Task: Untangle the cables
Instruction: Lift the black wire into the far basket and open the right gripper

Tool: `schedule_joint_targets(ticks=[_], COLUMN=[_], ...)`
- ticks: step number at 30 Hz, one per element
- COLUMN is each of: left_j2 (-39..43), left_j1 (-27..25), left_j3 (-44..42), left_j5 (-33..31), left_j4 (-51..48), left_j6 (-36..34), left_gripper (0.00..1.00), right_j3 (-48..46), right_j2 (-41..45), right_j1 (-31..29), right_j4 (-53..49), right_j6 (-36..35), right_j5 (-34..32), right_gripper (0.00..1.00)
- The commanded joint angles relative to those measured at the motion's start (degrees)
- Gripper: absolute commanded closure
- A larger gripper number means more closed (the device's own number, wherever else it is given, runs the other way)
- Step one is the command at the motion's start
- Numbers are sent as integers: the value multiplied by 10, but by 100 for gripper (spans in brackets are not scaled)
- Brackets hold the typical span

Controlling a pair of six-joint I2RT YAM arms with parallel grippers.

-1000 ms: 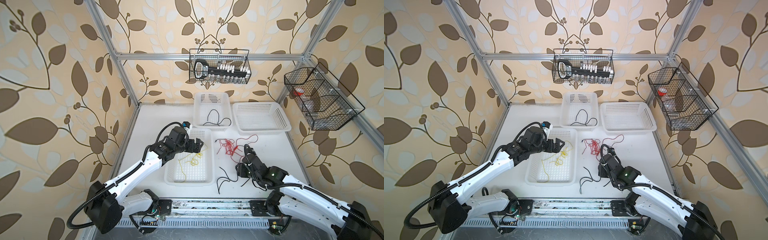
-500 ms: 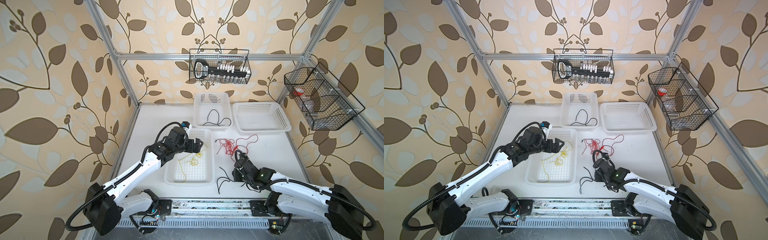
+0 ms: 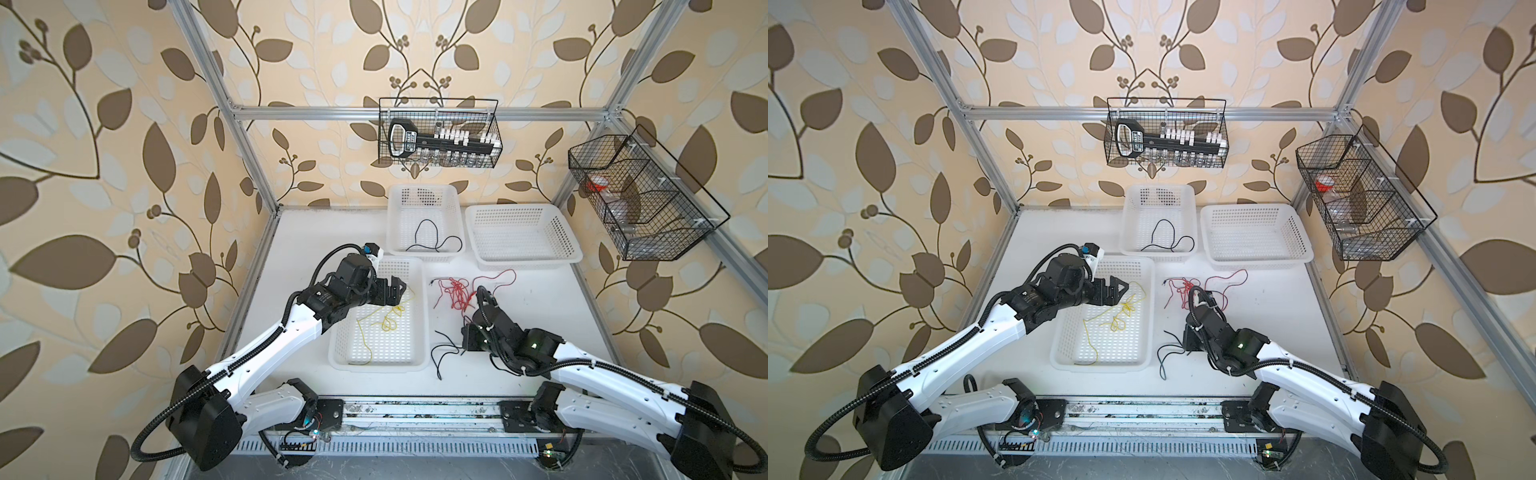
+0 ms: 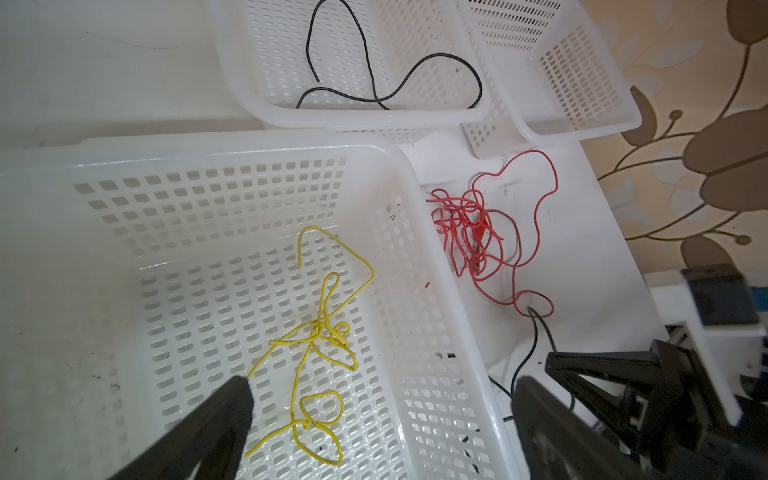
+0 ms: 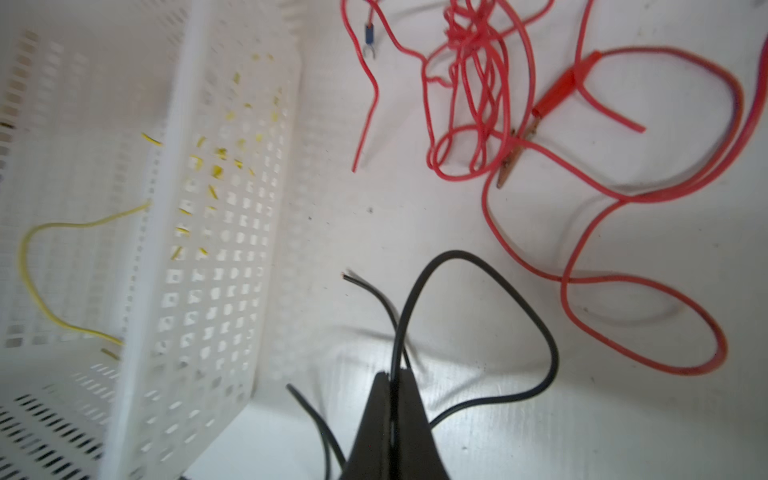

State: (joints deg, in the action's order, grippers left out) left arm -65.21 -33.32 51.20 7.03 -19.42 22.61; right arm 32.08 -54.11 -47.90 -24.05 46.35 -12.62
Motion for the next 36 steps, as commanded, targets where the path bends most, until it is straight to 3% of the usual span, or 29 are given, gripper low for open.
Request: schedule_joint_targets(ticks=[1, 11, 21, 29, 36], left_j2=[8, 27, 35, 56, 69], left_j1=[0, 0, 0, 0, 0], left_j3=[-7, -14, -19, -30, -35], left_j5=[-10, -24, -32, -68, -50], left_j4=[7, 4, 11, 10, 18], left_j6=[-2, -7, -6, -7, -26], left_gripper=[1, 1, 1, 1, 1], right_j3=[47, 182, 293, 387, 433], right_j2=[17, 14, -34, -150, -268], right_j1=[-3, 5, 108, 171, 201], right_j4=[-24, -23, 61, 145, 226], right_j6=[-28, -134, -199, -236, -257], right_j5=[-28, -95, -66, -46, -53], right_gripper=[100, 100, 100, 100, 100])
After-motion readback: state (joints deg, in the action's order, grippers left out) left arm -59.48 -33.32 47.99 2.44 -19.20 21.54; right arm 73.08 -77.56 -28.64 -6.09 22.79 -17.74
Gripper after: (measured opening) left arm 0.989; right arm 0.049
